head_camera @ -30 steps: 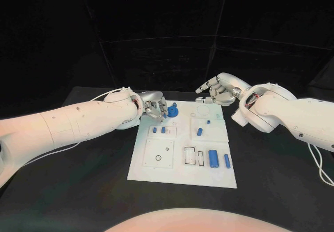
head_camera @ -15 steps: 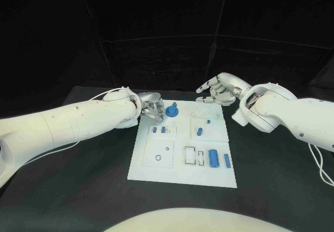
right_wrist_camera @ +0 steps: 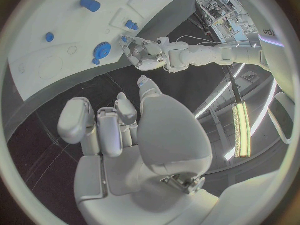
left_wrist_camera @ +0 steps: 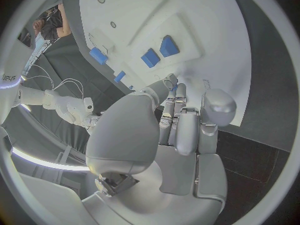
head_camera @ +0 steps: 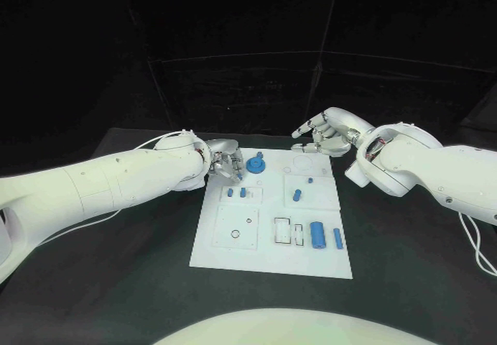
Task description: Assemble the parts on the task board
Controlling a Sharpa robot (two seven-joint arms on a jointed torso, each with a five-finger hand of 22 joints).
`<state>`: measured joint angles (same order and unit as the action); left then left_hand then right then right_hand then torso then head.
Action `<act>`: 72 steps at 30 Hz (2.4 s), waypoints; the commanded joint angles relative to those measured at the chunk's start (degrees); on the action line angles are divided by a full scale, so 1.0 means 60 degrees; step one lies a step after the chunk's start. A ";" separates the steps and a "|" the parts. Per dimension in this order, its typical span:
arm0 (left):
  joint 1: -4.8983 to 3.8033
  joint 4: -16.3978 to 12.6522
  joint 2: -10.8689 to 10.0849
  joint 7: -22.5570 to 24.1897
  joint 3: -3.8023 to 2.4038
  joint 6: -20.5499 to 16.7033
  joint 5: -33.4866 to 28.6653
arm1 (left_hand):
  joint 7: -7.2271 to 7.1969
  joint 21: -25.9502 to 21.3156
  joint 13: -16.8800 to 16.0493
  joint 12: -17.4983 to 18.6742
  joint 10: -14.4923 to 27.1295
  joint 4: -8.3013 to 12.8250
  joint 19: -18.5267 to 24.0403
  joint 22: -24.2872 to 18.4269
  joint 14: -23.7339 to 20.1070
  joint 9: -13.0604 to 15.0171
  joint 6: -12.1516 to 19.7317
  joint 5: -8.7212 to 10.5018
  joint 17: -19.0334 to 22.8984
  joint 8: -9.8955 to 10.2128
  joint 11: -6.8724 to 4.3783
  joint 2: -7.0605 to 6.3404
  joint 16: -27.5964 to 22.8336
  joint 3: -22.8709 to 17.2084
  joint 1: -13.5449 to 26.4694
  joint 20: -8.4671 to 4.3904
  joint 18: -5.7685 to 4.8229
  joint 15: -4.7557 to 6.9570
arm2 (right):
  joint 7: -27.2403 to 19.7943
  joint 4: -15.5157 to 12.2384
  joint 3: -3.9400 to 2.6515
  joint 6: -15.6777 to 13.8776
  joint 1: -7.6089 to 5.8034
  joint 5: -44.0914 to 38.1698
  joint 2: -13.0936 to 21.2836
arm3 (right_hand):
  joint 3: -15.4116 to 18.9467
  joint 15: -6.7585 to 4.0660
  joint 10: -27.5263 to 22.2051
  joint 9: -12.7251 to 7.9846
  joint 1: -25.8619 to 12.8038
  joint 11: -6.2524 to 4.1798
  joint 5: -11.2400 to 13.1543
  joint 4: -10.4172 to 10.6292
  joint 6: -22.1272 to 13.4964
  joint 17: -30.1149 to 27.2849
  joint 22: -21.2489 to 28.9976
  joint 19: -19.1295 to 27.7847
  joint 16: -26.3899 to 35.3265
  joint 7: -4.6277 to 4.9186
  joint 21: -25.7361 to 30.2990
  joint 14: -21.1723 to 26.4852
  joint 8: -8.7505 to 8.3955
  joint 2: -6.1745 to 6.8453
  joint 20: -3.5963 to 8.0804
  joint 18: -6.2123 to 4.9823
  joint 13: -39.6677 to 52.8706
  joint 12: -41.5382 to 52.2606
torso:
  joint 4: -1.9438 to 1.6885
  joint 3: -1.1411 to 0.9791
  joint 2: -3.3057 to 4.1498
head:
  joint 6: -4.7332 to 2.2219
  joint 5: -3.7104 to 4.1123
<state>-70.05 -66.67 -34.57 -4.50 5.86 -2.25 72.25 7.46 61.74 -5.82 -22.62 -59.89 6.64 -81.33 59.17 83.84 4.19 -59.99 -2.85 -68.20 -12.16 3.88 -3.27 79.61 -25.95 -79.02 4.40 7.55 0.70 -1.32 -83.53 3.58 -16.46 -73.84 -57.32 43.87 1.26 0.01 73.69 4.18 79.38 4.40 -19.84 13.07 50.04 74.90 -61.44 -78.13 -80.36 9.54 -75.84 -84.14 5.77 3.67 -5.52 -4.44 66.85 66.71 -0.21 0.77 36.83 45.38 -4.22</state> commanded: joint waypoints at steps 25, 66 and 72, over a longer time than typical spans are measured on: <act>0.0014 -0.0053 0.0080 -0.0094 0.0003 0.0369 -0.0074 | -0.0005 0.0085 0.0025 0.0075 -0.0113 0.0018 -0.0064 0.0052 0.0195 -0.0011 -0.0099 0.0014 0.0020 0.0077 -0.0021 -0.0027 0.0021 -0.0085 0.0125 0.0029 -0.0171 0.0053 | -0.0087 -0.0001 -0.0005 0.0014 -0.0018 0.0024 -0.0015 | 0.0059 -0.0056 -0.0031 -0.0002 0.0016 -0.0014 -0.0071 -0.0027 -0.0050 0.0019 0.0003 0.0054 0.0049 -0.0003 0.0064 -0.0429 0.0070 -0.0086 -0.0020 -0.0162 0.0006 -0.0002 | -0.0006 0.0000 0.0001 | 0.0046 0.0007; 0.0012 -0.0083 -0.0350 0.0088 -0.0002 -0.0699 -0.0400 | 0.0356 -0.0677 0.0383 0.1112 0.1268 0.0199 0.0288 -0.0676 -0.0031 -0.0083 0.0795 0.0013 0.0766 0.0991 0.0446 -0.0485 -0.0290 -0.0298 0.0409 0.0316 -0.0023 -0.0301 | 0.0322 0.0247 -0.0002 0.0110 -0.0016 -0.0596 0.0086 | -0.0503 -0.0178 -0.2484 0.0056 0.1168 -0.0128 0.0597 -0.0300 0.0495 -0.1618 0.0683 0.0300 0.1510 -0.0097 0.0514 -0.0024 0.0359 -0.0379 0.0103 -0.0272 -0.4638 -0.5144 | -0.0030 0.0013 -0.0027 | 0.0035 0.0066; 0.0002 -0.0192 -0.0780 0.1038 -0.0008 -0.2025 -0.1753 | 0.0438 -0.1317 0.0354 0.1121 0.1336 0.0178 0.0528 -0.1321 -0.0204 -0.0055 0.0675 0.0006 0.1274 0.0986 0.0494 -0.0386 -0.0571 -0.0353 0.0389 0.0359 0.0117 -0.0336 | 0.0794 0.0334 0.0002 0.0473 0.0058 -0.2319 0.0213 | -0.1480 -0.0041 -0.2552 0.0039 0.1757 -0.0003 0.1034 -0.0513 0.1127 -0.2152 0.0893 0.0361 0.2020 -0.0008 0.0661 -0.0035 0.0487 -0.0139 0.0001 -0.0309 -0.6961 -0.7714 | 0.0001 0.0011 -0.0019 | -0.0037 0.0053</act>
<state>-69.89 -67.52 -38.97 -3.47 5.89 -7.25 68.41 9.88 54.17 -3.62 -16.00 -52.00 7.76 -78.53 51.57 83.03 3.79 -55.64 -2.87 -60.79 -6.28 6.86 -5.88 76.34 -27.73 -76.48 6.55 7.55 -1.36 0.83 -81.57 3.59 -15.63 -73.57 -63.25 44.96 -6.96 -0.64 57.48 4.53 89.89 4.29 -13.89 10.00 56.50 62.23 -56.12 -75.97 -68.50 9.40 -72.21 -83.95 8.65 2.43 -5.22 -5.35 26.85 22.20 -0.31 0.83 36.69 45.32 -3.86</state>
